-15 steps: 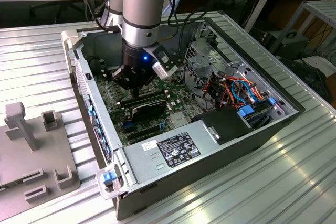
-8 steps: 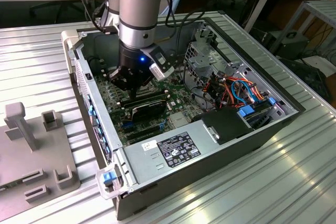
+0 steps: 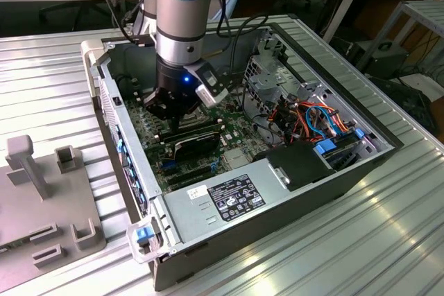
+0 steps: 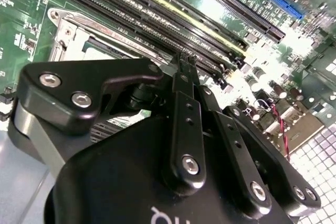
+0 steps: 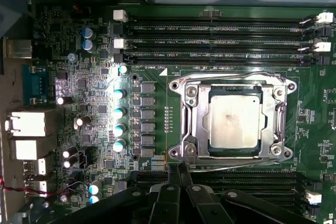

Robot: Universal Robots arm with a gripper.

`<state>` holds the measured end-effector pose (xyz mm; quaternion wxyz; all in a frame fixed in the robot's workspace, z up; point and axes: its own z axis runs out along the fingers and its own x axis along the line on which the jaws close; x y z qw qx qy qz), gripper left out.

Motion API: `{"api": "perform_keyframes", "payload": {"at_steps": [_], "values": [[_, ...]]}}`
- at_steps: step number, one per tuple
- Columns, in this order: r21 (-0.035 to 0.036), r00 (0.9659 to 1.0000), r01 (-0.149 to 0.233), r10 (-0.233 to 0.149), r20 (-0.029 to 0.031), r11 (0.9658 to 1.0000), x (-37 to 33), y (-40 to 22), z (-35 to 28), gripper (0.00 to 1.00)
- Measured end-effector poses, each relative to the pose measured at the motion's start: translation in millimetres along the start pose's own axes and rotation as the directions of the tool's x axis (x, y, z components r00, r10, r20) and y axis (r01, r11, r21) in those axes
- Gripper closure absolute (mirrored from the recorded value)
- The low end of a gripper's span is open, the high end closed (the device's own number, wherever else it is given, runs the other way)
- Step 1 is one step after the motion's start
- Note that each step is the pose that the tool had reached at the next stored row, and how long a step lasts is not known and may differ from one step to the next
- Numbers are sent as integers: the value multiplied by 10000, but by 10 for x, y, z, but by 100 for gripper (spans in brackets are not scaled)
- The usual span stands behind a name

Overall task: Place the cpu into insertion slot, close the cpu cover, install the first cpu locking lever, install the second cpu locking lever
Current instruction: 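Install the second cpu locking lever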

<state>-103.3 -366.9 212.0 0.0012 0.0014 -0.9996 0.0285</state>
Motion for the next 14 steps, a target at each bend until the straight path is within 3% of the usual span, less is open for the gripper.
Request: {"api": "perform_keyframes", "payload": {"at_steps": [5, 14], "values": [[0, 10000, 0, 0, 1, 10000, -1, 32, 42, 89], [-1, 10000, -9, 9, 0, 10000, 22, 34, 44, 89]]}}
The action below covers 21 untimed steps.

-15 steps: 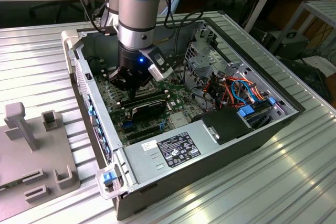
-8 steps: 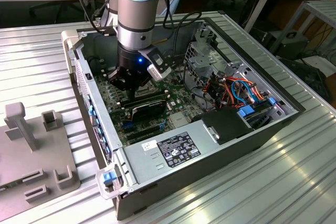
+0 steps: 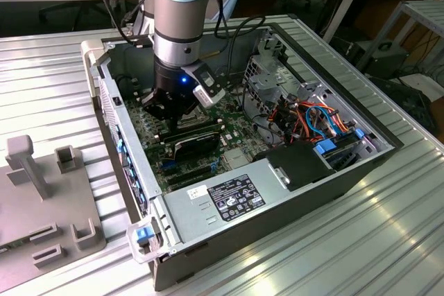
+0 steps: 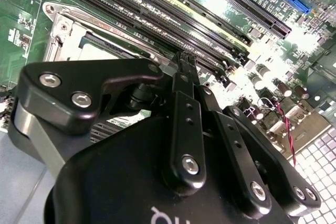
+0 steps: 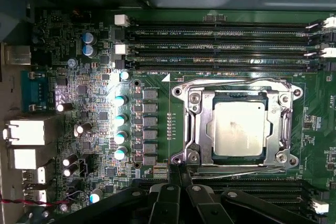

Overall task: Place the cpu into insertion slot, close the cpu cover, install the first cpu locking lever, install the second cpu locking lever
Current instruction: 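Install the second cpu locking lever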

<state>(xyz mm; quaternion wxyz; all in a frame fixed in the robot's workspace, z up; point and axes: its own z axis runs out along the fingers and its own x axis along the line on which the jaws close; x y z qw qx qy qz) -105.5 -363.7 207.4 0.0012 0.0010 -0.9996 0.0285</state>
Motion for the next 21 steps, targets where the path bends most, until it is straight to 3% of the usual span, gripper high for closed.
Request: {"api": "perform_keyframes", "payload": {"at_steps": [21], "values": [[-17, 10000, 85, -85, 5, 10000, 0, 24, 16, 89]]}}
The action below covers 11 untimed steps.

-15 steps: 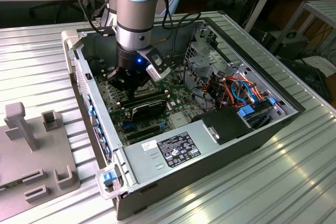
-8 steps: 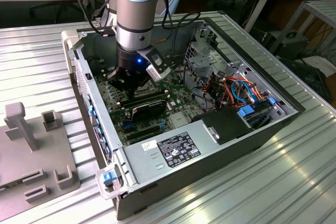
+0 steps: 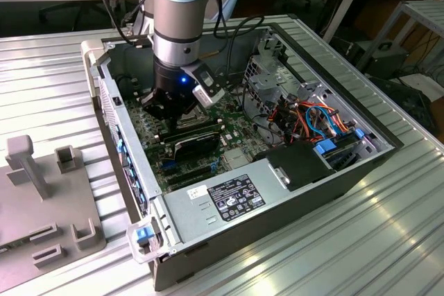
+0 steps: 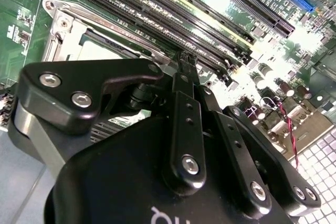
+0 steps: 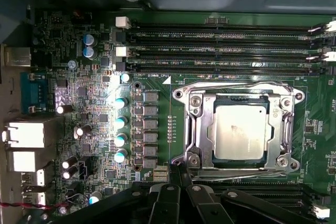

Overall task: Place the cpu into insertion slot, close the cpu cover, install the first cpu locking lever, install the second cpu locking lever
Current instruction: 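Install the second cpu locking lever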

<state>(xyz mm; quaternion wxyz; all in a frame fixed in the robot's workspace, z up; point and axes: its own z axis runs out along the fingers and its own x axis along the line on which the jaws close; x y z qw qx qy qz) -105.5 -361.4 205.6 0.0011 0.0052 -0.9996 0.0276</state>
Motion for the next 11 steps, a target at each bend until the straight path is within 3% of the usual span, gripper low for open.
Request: {"api": "perform_keyframes", "payload": {"at_steps": [11], "values": [[-69, 10000, 0, 0, -4, 10000, 1, 14, 43, 89]]}}
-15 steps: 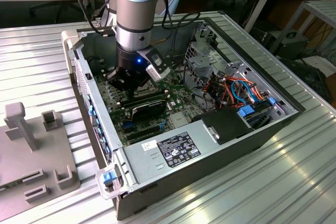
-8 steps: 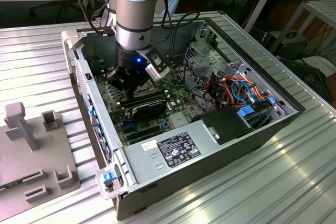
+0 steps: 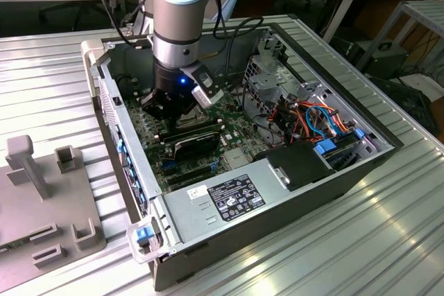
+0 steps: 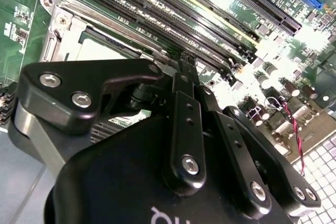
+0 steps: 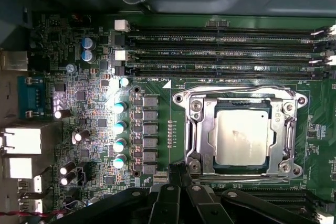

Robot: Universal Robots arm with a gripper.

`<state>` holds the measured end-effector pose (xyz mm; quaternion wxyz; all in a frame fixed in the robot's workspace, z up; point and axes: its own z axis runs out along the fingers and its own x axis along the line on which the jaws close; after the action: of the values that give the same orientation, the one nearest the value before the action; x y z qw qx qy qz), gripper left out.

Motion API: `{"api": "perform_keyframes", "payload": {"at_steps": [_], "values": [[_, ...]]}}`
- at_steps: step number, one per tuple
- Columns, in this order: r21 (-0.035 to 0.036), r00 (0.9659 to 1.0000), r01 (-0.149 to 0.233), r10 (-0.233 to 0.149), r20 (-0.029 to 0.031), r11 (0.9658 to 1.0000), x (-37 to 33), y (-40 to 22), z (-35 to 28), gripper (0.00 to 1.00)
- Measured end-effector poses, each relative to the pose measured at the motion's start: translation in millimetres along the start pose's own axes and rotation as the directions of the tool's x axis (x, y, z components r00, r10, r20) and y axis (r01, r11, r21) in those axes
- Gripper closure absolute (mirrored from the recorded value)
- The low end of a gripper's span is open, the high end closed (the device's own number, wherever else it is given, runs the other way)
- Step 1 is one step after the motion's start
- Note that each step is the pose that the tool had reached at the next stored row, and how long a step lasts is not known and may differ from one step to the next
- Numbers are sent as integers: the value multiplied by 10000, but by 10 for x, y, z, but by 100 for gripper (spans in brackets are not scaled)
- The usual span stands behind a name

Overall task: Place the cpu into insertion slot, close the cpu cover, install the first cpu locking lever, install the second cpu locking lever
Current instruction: 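Install the second cpu locking lever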

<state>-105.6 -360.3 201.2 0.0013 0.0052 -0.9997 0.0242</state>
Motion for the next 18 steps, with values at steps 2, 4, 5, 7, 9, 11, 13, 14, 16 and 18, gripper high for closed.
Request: {"api": "perform_keyframes", "payload": {"at_steps": [2, 4, 5, 7, 9, 11, 13, 14, 16, 18], "values": [[-16, 10000, 1, -1, 4, 10000, -1, -3, 7, 89], [-14, 10000, -1, 1, 7, 10000, -1, -19, 7, 89], [-10, 10000, -1, 1, 6, 10000, -1, -21, 7, 89], [-12, 10000, 0, 0, 5, 10000, -1, -22, 1, 89], [-17, 10000, 0, 0, 13, 10000, -2, -22, -19, 89], [-12, 10000, 2, -2, 5, 10000, -2, -23, -63, 89], [-13, 10000, 1, -1, 4, 10000, -1, -20, -127, 89], [-12, 10000, 0, 0, 4, 10000, -1, -17, -146, 89], [-13, 10000, 1, -1, 5, 10000, -4, -13, -186, 89], [-13, 10000, 0, 0, 6, 10000, -21, -10, -191, 89]]}}
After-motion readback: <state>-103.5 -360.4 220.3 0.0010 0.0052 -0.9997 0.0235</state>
